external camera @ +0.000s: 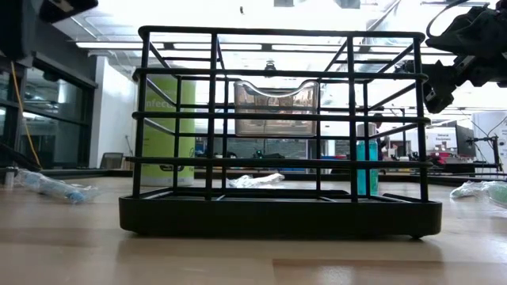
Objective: Pick & Place toothbrushing station
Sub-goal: Put the bottom mouthwash into the mesh organizer
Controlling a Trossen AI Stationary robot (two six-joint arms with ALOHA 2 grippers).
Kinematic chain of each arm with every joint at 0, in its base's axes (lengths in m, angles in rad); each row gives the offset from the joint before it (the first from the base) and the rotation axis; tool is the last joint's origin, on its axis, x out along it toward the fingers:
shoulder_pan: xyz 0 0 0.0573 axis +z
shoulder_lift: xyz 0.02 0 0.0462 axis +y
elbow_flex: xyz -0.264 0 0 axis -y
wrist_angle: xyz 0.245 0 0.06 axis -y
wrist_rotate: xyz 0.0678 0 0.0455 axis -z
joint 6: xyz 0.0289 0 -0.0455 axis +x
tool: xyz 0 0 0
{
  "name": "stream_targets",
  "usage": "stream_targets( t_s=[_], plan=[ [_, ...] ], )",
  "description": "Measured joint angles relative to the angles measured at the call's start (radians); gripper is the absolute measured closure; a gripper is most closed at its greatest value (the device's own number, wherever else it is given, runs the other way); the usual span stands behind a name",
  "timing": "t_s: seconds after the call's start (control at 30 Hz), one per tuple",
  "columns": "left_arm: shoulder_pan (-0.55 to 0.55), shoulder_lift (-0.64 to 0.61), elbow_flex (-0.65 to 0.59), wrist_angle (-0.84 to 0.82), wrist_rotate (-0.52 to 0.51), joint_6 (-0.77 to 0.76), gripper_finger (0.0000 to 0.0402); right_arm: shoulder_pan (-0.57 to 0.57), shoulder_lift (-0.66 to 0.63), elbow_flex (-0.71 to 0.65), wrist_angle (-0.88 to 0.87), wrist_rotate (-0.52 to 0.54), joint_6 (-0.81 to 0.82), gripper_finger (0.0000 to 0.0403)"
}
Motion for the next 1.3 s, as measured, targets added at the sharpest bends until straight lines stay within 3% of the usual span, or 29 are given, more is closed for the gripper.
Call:
stream_targets(
  t_s=[0.4, 1.3],
  plan=[
    [-0.033, 0.124, 0.130, -0.002, 0.003, -0.091, 0.0248, 0.000, 0.000, 0.000, 0.000, 0.000, 0.000, 0.0219],
    [-0.033, 0.246, 0.134, 0.088, 0.115, -0.228, 0.0248, 0.000, 0.000, 0.000, 0.000, 0.000, 0.000, 0.0219]
  ],
)
